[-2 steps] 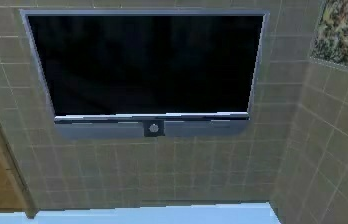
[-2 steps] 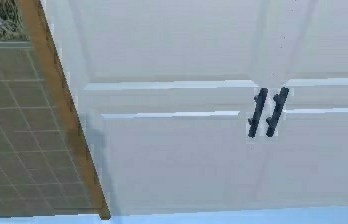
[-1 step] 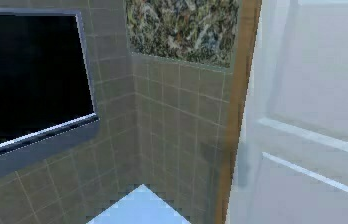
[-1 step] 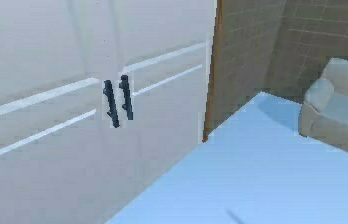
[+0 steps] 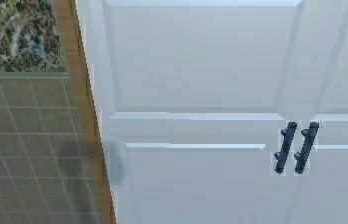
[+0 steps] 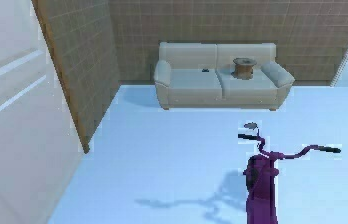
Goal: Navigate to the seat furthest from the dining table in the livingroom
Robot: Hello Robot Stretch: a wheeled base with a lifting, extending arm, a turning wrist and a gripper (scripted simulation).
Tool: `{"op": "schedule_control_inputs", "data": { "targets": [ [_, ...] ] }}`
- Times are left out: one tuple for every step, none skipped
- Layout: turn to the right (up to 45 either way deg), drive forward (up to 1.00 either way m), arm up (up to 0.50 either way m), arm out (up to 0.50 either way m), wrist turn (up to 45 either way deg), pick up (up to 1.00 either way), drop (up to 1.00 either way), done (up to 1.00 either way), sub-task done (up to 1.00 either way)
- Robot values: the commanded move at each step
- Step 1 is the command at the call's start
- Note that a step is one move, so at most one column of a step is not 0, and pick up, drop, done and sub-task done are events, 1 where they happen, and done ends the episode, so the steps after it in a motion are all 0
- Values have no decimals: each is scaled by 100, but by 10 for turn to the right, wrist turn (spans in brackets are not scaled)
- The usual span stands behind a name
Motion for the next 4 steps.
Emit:
{"op": "schedule_control_inputs", "data": {
  "targets": [
    [0,5,0,0,0,0,0,0,0],
    [-450,0,0,0,0,0,0,0,0],
    [-240,0,0,0,0,0,0,0,0],
    [0,30,0,0,0,0,0,0,0]
  ]
}}
